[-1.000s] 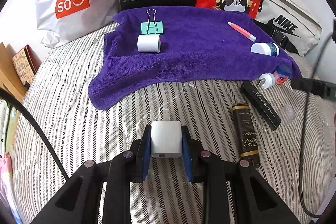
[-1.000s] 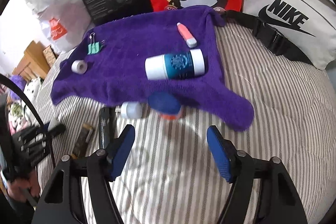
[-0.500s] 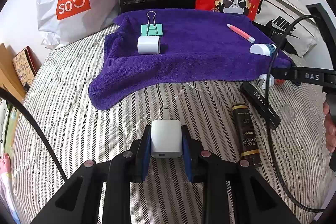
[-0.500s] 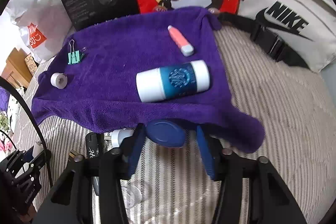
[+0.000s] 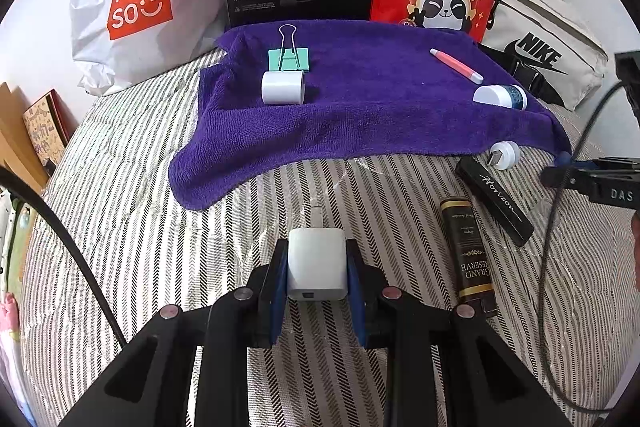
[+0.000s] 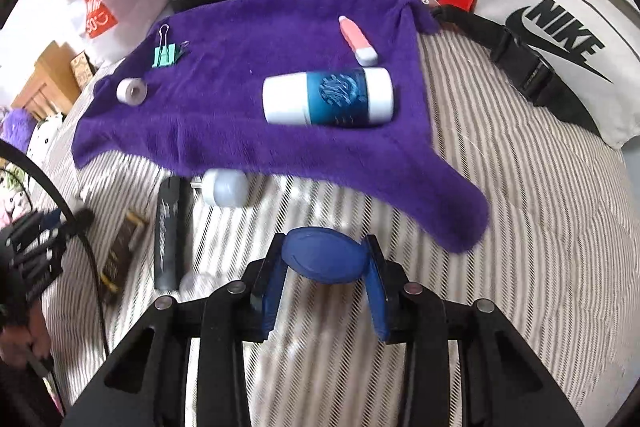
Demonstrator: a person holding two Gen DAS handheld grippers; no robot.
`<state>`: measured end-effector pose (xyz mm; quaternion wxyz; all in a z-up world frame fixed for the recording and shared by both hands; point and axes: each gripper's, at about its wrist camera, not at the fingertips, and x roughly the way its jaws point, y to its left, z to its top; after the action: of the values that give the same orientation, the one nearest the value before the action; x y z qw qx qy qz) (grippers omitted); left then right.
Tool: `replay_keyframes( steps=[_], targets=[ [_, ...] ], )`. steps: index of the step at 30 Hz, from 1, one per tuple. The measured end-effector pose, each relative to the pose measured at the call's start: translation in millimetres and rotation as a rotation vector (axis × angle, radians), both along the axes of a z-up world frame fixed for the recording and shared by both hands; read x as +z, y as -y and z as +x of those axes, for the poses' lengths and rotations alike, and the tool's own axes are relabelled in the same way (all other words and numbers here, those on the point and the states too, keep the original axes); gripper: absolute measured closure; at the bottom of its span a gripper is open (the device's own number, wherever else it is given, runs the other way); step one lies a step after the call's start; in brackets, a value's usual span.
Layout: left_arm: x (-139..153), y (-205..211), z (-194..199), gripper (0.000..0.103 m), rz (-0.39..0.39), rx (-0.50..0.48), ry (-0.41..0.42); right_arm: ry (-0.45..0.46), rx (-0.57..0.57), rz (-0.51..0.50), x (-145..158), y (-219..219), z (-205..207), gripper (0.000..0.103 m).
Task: Organize rigid objects
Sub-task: 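Grasp the small blue-lidded jar with the right tool while the left tool holds the charger, then carry the blue-lidded jar toward the towel with the right tool while the left tool lifts the charger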
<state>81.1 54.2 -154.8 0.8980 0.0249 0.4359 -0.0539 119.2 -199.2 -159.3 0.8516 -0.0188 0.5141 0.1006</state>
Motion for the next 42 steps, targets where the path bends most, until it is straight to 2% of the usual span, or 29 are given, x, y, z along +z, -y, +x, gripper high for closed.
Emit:
replay_keyframes(
  steps=[6, 13, 16, 20, 27, 42],
  targets=[
    [0, 1, 0, 0.078, 0.004, 0.005, -0.003, 0.022, -0.026, -0.006, -3, 3, -3, 0.066],
    [0, 1, 1, 0.078, 0.006, 0.008, -0.005, 0.066, -0.043, -0.061, -3, -5, -3, 0.063],
    [0, 1, 1, 0.078, 0.005, 0.012, -0.004, 0.083, -0.057, -0.067, -4, -6, -5, 0.066],
    [0, 1, 0, 0.078, 0.003, 0.021, -0.002, 0.082, -0.094, -0.029, -2, 2, -8, 0.066],
    [1, 2, 3, 0.078, 0.004, 0.019, -0.024, 0.057, -0.104, -0.023, 2, 11, -13, 0.066],
    [4, -7, 8, 0.078, -0.062, 0.013, -0.087, 0.06, -0.106, 0.052, 20, 29, -16, 0.066]
  ],
)
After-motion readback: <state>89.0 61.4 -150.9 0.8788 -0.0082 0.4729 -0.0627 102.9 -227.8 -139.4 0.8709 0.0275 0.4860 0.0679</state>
